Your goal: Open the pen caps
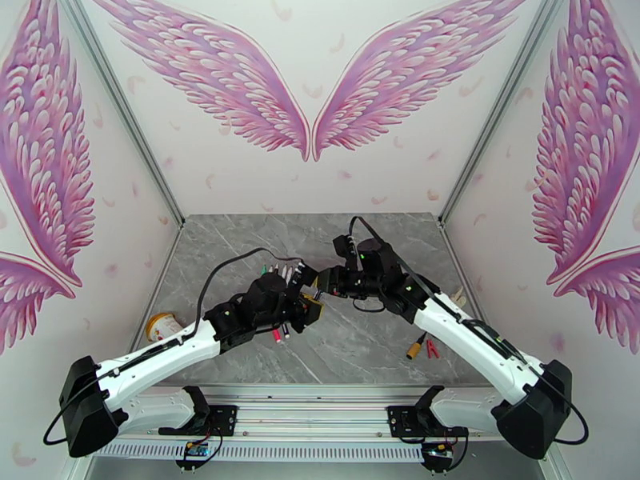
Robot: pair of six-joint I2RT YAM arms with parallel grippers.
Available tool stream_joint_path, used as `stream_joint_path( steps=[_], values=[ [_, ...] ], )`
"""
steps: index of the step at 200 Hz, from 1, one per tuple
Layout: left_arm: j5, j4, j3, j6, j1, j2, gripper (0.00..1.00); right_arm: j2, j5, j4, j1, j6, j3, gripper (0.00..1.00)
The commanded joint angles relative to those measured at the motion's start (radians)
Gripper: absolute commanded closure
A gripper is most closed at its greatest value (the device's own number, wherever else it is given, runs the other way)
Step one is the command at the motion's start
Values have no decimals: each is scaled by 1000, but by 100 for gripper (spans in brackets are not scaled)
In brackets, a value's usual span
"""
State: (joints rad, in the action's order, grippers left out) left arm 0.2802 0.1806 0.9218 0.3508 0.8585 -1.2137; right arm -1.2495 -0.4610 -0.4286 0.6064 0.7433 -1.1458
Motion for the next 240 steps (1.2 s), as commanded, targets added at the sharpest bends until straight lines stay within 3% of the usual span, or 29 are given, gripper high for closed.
stream_joint_path(
  steps=[1,23,45,87,115,137,191,240],
  values=[
    [268,-36,-55,58,-59,34,100,57,-19,102,-75,-38,21,100],
    [334,-21,-56,49,-74,28,100,70,-116,154,-114,-40,37,100],
    [286,27,-49,27,-63,6,100,80,-130,154,-134,-51,34,100],
    [-152,196,25,-74,56,-18,99,93,79,-27,-155,-62,-12,100],
    [-292,223,68,-104,123,-53,100,98,168,-81,-165,-53,-21,100],
    [-245,198,69,-98,131,-76,100,108,188,-84,-190,-47,-14,100],
    [-38,21,15,8,90,-64,100,63,38,-129,-252,-159,-34,100],
    [-34,-87,-22,107,26,-68,99,-83,71,-318,-377,-352,-61,100]
  ],
)
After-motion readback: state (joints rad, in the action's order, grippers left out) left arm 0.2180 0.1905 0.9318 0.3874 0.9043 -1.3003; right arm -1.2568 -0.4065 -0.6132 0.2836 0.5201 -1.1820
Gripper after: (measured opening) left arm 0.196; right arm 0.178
